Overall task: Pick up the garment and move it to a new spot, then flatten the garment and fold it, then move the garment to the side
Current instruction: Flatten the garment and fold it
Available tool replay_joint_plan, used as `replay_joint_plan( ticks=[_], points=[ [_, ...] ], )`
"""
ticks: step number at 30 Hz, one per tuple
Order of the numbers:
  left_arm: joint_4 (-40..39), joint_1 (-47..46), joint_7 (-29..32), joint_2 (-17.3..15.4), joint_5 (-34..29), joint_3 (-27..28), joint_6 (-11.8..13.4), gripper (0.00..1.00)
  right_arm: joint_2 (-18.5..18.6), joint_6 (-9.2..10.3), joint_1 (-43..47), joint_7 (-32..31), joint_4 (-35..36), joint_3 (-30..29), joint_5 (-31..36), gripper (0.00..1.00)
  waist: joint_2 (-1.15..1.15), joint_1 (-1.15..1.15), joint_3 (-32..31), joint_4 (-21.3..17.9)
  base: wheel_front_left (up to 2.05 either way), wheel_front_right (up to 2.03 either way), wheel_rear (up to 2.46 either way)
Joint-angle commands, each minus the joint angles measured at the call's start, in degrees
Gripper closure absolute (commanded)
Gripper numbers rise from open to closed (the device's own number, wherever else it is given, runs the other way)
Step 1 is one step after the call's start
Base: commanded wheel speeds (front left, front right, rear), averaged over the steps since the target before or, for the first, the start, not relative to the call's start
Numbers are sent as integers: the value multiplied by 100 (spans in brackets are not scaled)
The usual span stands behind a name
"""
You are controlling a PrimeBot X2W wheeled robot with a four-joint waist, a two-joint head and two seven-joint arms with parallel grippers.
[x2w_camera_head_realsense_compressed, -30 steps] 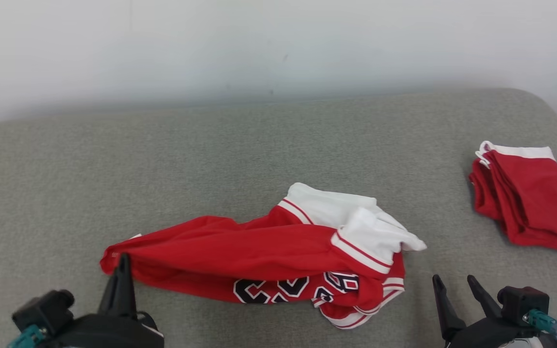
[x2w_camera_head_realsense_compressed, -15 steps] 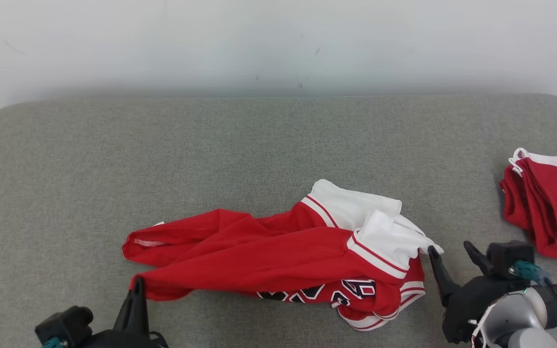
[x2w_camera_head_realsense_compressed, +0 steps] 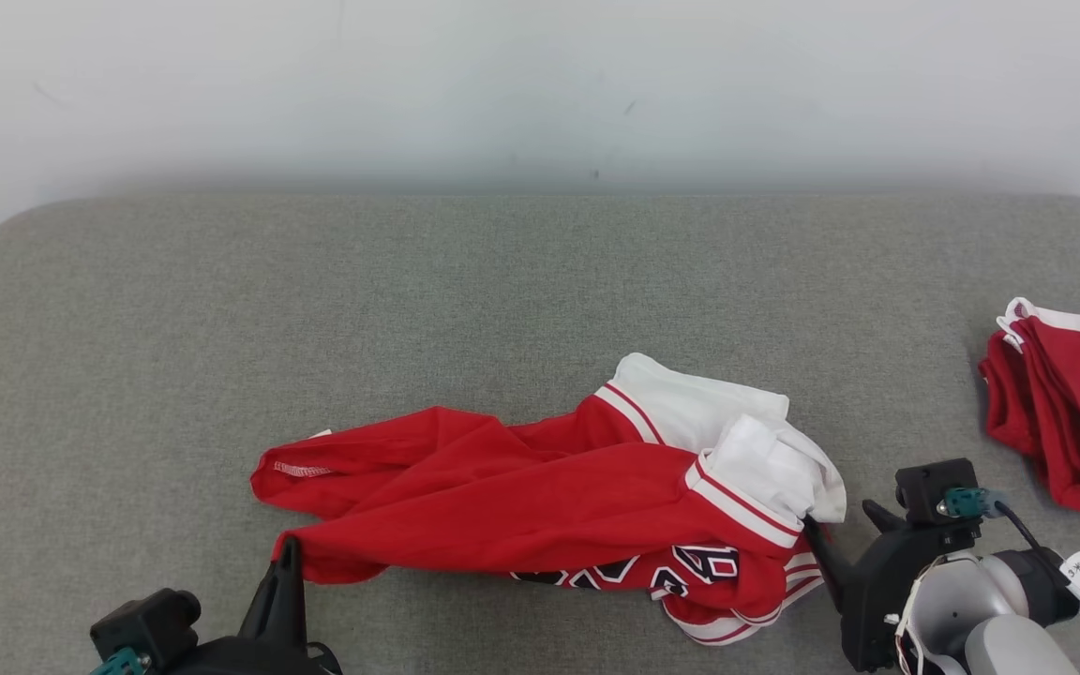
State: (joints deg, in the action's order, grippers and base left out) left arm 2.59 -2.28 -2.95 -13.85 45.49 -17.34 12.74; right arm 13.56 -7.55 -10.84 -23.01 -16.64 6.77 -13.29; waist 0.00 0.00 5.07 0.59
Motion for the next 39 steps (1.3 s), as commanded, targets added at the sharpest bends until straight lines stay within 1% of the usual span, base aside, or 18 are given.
replay_joint_plan(
  ticks=[1, 6, 9, 12, 13, 14, 15, 16, 17, 22, 25, 28, 30, 33, 35, 37, 39],
  points=[
    [7, -10, -14, -6, 26, 0, -6, 100, 33, 12, -82, -14, -19, 22, -24, 0, 0, 0, -1, 5, 0, 0, 0],
    [39, 7, -28, -17, 43, 1, -31, 100, 178, 12, 6, -132, -92, 317, -135, 0, 0, 0, -25, 32, 0, 0, 0],
    [57, 5, -36, -17, 59, -1, -42, 100, 258, 12, -83, 103, -61, 295, -6, 0, 0, 0, -29, 29, 0, 0, 0],
    [71, -25, -32, -11, 65, -14, -49, 100, 238, 12, -128, 222, -131, 269, 149, 0, 0, 0, -36, 28, 0, 0, 0],
    [74, -36, -30, -5, 66, -22, -50, 100, 230, 12, -151, 234, -160, 272, 160, 4, 0, 0, -38, 27, 0, 0, 0],
    [79, -45, -29, 2, 70, -27, -53, 100, 224, 12, -185, 235, -177, 279, 166, 50, 0, 0, -39, 25, 0, 0, 0],
    [82, -53, -30, 9, 75, -33, -49, 100, 228, 12, -215, 238, -187, 298, 176, 76, 0, 0, -39, 23, 0, 0, 0],
    [85, -61, -31, 11, 80, -34, -43, 100, 244, 12, -234, 225, -200, 335, 183, 84, 0, 0, -38, 21, 0, 0, 0],
    [85, -70, -37, 16, 90, -34, -49, 100, 258, 12, -240, 224, -209, 351, 180, 100, 0, 0, -35, 19, 0, 0, 0],
    [-19, -103, -115, 52, 199, 60, -91, 100, 309, 12, -235, 239, -29, 202, -20, 100, 0, 0, -60, 10, 0, 0, 0],
    [-133, -91, -155, -9, 207, 136, -62, 100, 379, 12, 7, 79, 447, -31, -325, 100, 0, 0, -91, 16, 0, 0, 0],
    [-302, -14, -167, -94, 175, 225, 28, 100, 546, 12, 373, -246, 1339, -302, -648, 100, 0, 0, -116, 13, 0, 0, 0],
    [-417, 74, -155, -162, 144, 267, 87, 100, 719, 12, 712, -572, 2111, -573, -753, 100, 0, 0, -122, -2, 0, 0, 0],
    [-654, 141, -70, -206, 99, 287, 249, 100, 857, 12, 1268, -1133, 3272, -1003, -844, 100, 0, 0, -123, -10, 0, 0, 0],
    [-785, 157, -30, -231, 70, 281, 308, 100, 854, 12, 1606, -1536, 3995, -1312, -877, 100, 0, 0, -115, 7, 0, 0, 0],
    [-872, 193, -11, -229, 48, 261, 347, 100, 784, 12, 1949, -1975, 4570, -1533, -887, 100, 0, 0, -101, 36, 0, 0, 0],
    [-917, 234, -7, -209, 42, 227, 369, 100, 737, 12, 2168, -2405, 4921, -1612, -914, 100, 0, 0, -78, 56, 0, 0, 0]
  ],
)
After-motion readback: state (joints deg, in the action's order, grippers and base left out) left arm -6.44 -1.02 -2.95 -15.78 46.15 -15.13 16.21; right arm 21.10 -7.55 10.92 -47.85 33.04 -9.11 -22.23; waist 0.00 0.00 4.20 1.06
